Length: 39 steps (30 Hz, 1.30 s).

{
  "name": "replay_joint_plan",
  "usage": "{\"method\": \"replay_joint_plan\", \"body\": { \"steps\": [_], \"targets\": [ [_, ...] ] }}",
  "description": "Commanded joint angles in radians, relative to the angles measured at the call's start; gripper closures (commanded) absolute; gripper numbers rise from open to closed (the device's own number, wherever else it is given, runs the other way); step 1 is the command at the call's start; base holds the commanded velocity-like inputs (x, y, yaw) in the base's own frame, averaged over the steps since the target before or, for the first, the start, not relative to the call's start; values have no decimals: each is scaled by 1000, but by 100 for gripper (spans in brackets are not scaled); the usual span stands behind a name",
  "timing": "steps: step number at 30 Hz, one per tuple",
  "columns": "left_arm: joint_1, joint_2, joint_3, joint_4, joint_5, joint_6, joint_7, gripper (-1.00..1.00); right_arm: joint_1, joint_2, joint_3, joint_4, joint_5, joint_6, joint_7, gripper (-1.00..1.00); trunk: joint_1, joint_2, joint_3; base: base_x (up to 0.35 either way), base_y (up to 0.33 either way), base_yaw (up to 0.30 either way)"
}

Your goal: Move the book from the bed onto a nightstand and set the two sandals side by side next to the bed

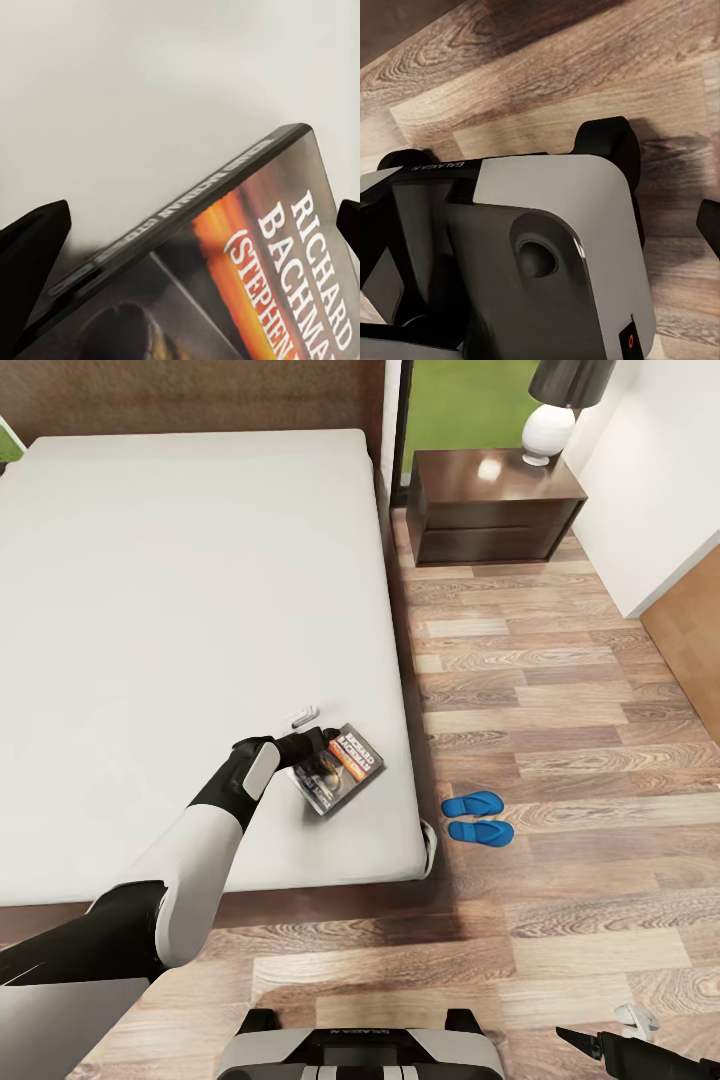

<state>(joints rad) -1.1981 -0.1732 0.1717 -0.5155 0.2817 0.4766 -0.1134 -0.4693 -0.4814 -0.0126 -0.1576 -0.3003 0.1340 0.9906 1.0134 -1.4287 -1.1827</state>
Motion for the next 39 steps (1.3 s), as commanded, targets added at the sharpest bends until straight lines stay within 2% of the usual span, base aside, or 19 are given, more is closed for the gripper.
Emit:
{"method": "replay_joint_plan", "body": {
  "steps": [1,26,39],
  "targets": [
    [0,-1,8,0,-4,10,0,-100,0,0,-1,0,-5,10,3,-100,0,0,-1,-2,0,0],
    [0,-1,8,2,-4,10,0,-100,0,0,-1,-1,-5,10,3,-100,0,0,-1,-47,0,0],
    [0,-1,8,2,-4,10,0,-100,0,0,-1,0,-5,10,3,-100,0,0,-1,-186,0,0]
  ]
}}
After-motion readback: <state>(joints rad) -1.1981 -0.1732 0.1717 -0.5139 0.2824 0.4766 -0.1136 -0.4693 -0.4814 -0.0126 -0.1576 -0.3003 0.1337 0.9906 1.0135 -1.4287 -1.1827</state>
